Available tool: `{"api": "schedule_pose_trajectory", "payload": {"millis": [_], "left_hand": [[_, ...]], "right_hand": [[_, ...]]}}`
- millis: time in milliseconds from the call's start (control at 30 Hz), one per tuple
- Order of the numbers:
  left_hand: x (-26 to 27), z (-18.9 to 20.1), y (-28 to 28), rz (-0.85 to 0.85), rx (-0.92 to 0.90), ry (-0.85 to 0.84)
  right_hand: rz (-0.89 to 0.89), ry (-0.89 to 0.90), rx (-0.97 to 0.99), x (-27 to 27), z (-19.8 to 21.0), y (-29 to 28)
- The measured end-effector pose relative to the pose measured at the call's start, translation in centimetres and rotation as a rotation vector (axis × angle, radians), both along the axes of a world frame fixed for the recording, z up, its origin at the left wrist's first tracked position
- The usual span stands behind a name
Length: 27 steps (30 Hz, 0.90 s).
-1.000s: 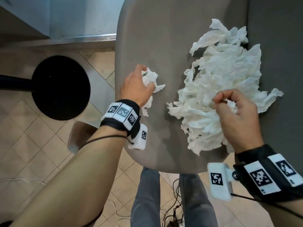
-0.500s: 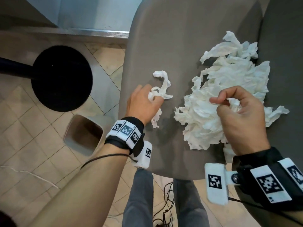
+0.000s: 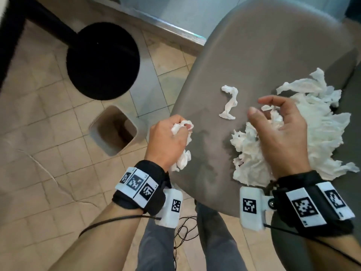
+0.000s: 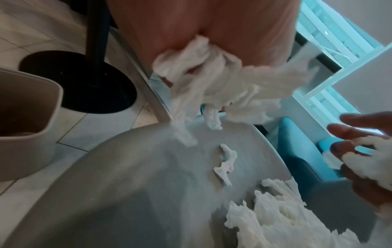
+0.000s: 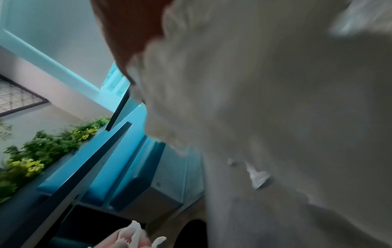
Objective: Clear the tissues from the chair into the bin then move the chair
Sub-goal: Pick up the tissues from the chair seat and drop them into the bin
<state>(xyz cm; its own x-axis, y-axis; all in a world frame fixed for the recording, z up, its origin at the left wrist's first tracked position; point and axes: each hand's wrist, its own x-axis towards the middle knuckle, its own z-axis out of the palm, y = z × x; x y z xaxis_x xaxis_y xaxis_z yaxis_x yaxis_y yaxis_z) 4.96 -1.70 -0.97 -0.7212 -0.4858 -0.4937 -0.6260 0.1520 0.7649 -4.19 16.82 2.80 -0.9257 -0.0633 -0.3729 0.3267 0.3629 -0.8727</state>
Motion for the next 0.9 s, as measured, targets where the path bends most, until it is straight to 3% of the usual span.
{"api": "schedule_pose_trajectory", "payload": {"millis": [167,233,367,533,667,900], "left_hand": [[4.5,-0.1,-3.1,0.077,-0.011,0.026],[6.6,-0.7,-4.8,0.040,0.000,0.011],[11.2,-3.1,-9.7,0.002,0.068,-0.101],[15.5,-7.9,-16.3,0.006,-0.002,-0.238],[17.1,-12.7,-21.0,0.058,-0.171,-0.228],[16.8,-21.0,-25.7,0.150,-0.284,-0.173]], "right_hand": [[0.503,-0.311,-0.001,1.4,0.1,-5.2],[0.611,-0.359,-0.053,2.4,-0.7,-8.2],[0.579,-0.300,-0.205,5.9,-3.8,-16.0],[0.602,-0.208,-0.188,9.8,-10.1,-24.5],[0.558,-0.179,-0.177,12.1,-15.7,-29.8],[0.431,-0.272,-0.276,14.4,-24.1,-36.2]]}}
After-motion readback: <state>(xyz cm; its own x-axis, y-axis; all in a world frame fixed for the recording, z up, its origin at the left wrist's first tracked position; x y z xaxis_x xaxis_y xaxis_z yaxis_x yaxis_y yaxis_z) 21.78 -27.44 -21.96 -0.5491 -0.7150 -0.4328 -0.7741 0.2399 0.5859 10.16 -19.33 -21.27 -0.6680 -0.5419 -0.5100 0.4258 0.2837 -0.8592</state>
